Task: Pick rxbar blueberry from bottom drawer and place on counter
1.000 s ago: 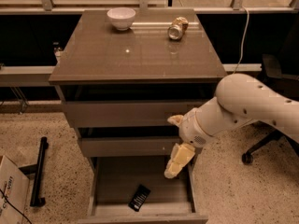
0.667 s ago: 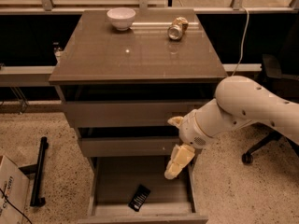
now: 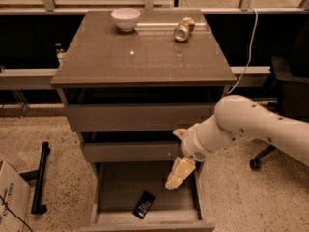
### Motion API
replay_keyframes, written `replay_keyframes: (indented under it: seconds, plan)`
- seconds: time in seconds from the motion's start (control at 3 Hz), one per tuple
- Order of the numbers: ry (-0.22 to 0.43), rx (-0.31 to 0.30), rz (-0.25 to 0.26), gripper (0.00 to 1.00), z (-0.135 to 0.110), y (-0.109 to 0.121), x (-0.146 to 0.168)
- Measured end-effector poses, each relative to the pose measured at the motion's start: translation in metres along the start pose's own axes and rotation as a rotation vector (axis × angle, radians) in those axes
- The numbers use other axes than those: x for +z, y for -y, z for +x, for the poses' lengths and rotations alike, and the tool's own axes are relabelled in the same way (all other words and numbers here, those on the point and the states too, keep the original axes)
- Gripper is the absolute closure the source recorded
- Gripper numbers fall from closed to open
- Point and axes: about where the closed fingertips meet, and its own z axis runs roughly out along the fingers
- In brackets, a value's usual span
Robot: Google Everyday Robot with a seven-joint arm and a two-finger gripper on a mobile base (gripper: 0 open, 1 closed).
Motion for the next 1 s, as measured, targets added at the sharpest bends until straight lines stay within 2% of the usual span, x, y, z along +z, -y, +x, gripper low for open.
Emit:
replay_keyframes:
  seconds: [0.33,1.0]
  plan:
    - [0.072,0.032,0.067,0.0,0.024,0.014,0.039]
    - [0.243,0.137,0.124,0.0,0.071,0.039,0.085]
